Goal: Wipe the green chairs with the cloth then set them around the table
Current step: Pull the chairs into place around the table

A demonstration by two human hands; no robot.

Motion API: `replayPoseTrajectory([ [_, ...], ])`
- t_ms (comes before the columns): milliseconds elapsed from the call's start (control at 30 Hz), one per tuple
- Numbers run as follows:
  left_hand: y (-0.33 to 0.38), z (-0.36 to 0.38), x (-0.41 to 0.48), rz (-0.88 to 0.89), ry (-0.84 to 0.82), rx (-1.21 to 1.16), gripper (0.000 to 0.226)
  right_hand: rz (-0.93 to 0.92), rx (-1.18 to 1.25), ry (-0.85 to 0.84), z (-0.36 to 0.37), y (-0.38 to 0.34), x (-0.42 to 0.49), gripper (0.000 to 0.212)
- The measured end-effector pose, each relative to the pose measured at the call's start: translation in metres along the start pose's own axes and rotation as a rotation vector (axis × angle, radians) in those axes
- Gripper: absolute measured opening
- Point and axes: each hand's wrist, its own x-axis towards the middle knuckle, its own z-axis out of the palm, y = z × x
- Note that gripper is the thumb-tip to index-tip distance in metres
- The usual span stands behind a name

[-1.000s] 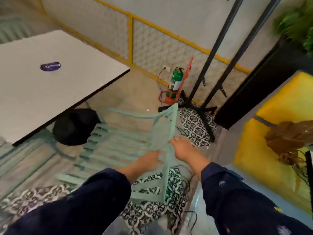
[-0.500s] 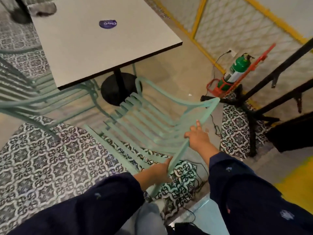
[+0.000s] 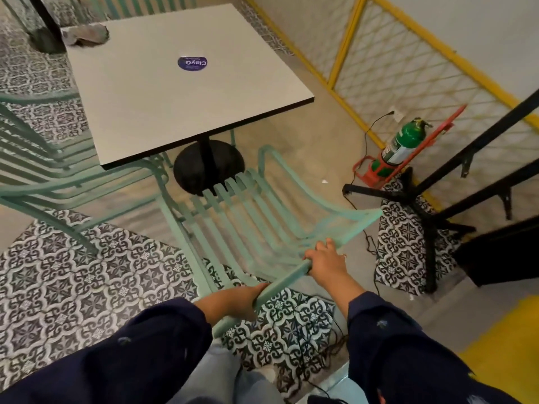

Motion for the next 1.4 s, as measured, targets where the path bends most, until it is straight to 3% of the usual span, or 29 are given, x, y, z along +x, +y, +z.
replayPoseTrajectory([
  [100,-0.020,-0.015,-0.001,-0.022,0.069,-0.053,0.086,-0.001,-0.060,-0.009,-0.005,-0.020,0.011,0.029],
  [300,-0.045,-0.052,0.003,-0.039,0.110,-0.053,0.082,0.036,-0.100,-0.052,-0.023,-0.051,0.040,0.046],
  [633,-0.072,-0.102,0.023,-0.060,0.074,-0.088,0.078,0.007,-0.114,-0.017,-0.050,-0.071,0.082,0.041],
  [1233,-0.094,-0.189,0.067,-0.282,0.343,-0.090,0.068,-0.120,-0.268,-0.078,-0.125,-0.106,0.196,0.058],
  [1400,-0.109,-0.207,0.068,-0.308,0.350,-0.091,0.073,-0.084,-0.318,-0.100,-0.129,-0.128,0.212,0.049],
])
